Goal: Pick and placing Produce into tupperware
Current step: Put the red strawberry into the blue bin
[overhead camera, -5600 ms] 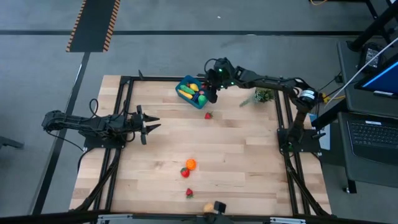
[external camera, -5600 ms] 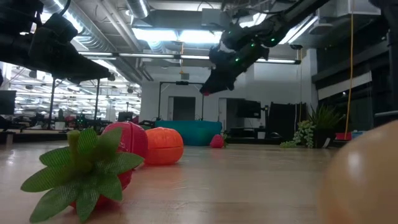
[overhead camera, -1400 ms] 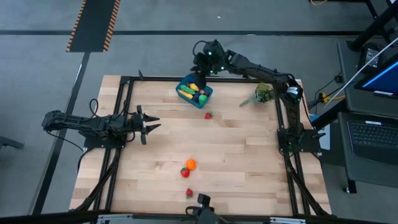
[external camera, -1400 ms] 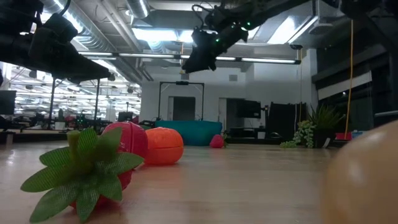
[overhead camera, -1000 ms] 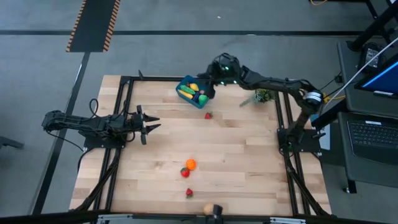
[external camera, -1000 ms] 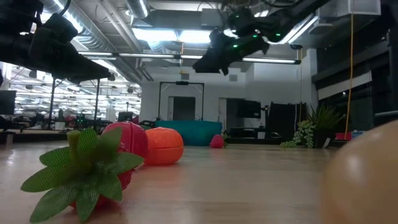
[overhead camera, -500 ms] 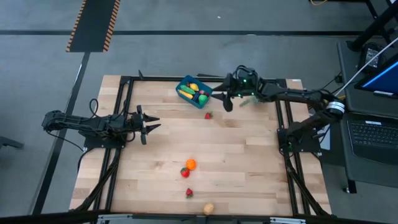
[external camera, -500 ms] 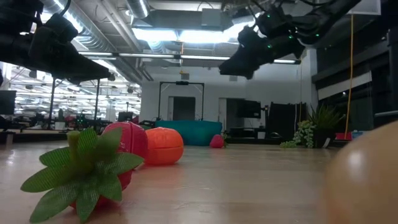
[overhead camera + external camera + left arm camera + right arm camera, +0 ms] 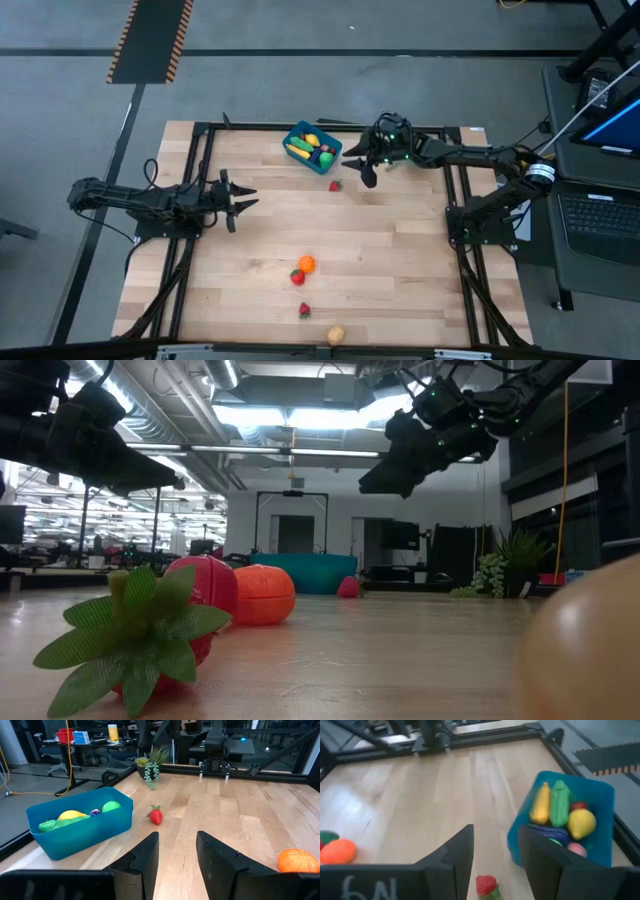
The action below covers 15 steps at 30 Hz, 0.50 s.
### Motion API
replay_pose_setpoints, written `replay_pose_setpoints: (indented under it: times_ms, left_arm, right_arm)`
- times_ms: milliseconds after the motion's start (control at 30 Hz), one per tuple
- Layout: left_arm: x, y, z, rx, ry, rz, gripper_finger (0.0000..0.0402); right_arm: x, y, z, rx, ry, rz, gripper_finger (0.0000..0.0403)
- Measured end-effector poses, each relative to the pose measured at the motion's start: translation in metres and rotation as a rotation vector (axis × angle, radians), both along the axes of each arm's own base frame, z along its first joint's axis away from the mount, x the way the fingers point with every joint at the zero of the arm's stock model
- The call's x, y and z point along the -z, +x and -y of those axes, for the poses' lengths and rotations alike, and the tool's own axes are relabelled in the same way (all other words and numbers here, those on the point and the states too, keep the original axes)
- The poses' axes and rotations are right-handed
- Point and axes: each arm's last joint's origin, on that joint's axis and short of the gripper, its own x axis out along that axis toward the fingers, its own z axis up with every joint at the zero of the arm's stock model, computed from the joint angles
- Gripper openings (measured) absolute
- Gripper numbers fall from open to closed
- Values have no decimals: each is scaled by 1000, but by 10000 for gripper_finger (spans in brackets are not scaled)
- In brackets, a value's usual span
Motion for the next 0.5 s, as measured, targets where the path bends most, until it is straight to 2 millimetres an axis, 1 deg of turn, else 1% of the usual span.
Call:
replay_pose_setpoints:
  times_ms: [67, 267, 500]
  left_arm:
    - [0, 0, 0, 0, 0, 1, 124]
    - [0, 0, 0, 0, 0, 1, 124]
    - [0, 0, 0, 0, 0, 1, 124]
  right_arm:
    - [0, 2, -3, -25, -16, 1, 155]
    - [3, 4, -13, -66, 18, -33, 155]
    - [9, 10, -36, -142, 36, -94, 155]
